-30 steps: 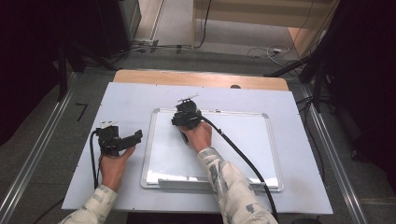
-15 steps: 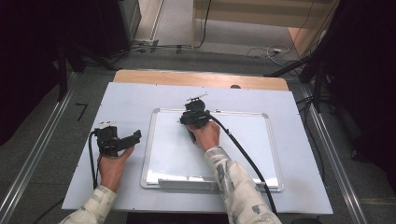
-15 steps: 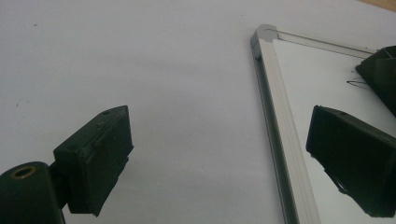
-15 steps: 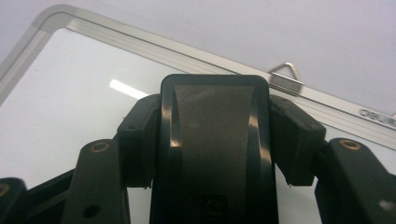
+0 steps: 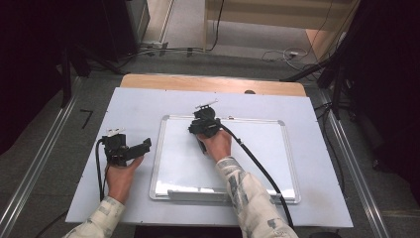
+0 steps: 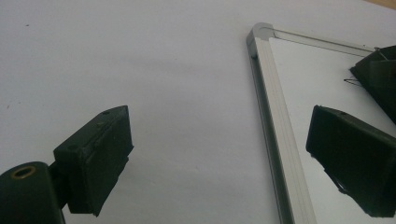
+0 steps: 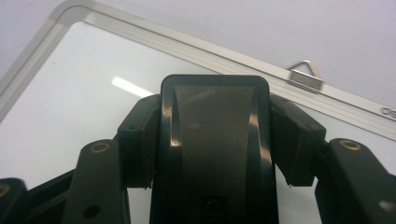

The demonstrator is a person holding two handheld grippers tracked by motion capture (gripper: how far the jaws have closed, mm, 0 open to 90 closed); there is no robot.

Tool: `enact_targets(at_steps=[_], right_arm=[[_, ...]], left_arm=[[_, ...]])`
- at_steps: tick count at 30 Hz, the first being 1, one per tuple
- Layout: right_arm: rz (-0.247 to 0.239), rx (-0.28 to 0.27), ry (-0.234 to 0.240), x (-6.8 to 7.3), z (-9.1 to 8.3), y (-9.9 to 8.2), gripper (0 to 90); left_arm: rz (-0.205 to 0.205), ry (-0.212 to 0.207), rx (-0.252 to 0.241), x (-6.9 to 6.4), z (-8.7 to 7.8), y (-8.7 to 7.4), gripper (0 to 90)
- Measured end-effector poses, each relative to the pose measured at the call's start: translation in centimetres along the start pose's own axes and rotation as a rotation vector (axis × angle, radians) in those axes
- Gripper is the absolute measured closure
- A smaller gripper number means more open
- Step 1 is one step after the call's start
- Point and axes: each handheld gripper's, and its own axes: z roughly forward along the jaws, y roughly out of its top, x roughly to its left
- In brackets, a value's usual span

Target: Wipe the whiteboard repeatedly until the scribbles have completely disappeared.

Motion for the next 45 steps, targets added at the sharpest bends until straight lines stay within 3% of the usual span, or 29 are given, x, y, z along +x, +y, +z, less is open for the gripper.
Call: enact_targets(at_steps=[8,12,14,22,24,34,42,45], right_arm=[[-0.018,0.007,0.032,1.0,0.1,0.1,38.3],[-0.050,0.015,0.047,1.7,0.1,0.0,38.3],[-0.037,0.023,0.063,1.4,0.1,0.2,38.2],[0.008,0.036,0.014,-0.6,0.0,0.4,38.2],[0.003,0.035,0.000,-0.4,0.0,0.3,38.2],[0.010,0.022,0.033,-0.4,0.1,0.4,36.9],[0.008,-0.003,0.032,-0.3,0.4,0.6,37.6],[-0.015,0.001,0.041,0.0,0.5,0.7,37.7]], left_arm=[[-0.002,0.000,-0.002,0.0,0.1,0.0,7.5],[0.002,-0.001,-0.001,0.0,0.1,0.0,7.5],[0.002,0.001,-0.002,-0.1,0.1,0.0,7.5],[-0.006,-0.001,-0.004,0.2,0.0,0.0,7.4],[0.001,-0.002,-0.002,0.1,0.0,0.0,7.5],[-0.003,0.001,-0.003,0.1,0.1,0.0,7.5],[0.003,0.000,0.002,0.0,0.1,0.0,7.5],[0.002,0.001,0.003,0.0,0.2,0.0,7.5]])
